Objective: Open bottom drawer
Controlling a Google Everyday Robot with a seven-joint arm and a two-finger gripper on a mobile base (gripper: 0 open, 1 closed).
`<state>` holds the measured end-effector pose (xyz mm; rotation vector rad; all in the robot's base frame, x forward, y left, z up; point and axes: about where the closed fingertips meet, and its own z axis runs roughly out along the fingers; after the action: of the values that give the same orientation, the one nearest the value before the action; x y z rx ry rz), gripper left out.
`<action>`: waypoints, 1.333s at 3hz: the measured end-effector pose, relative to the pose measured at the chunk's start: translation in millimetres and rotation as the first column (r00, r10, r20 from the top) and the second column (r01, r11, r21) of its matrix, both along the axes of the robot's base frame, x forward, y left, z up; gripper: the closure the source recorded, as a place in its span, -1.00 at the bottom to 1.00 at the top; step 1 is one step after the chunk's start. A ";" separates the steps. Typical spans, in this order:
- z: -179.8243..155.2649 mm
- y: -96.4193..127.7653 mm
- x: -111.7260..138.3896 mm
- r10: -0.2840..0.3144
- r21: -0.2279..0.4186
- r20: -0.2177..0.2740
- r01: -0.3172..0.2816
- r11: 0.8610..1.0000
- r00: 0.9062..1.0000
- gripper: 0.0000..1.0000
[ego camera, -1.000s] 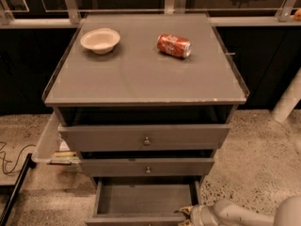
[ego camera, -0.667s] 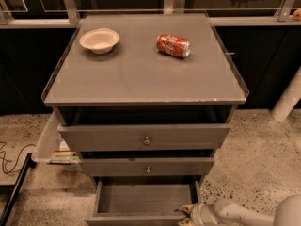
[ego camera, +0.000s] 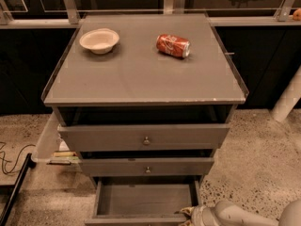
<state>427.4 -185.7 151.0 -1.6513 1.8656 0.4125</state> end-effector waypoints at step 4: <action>-1.3 0.1 -20.3 0.010 0.011 -0.035 -0.009 1.000 0.999 0.24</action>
Offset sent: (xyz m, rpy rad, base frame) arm 0.0126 0.0078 0.0006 0.0167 0.0220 0.0137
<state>407.0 -185.7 149.8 -1.6565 1.8788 0.4572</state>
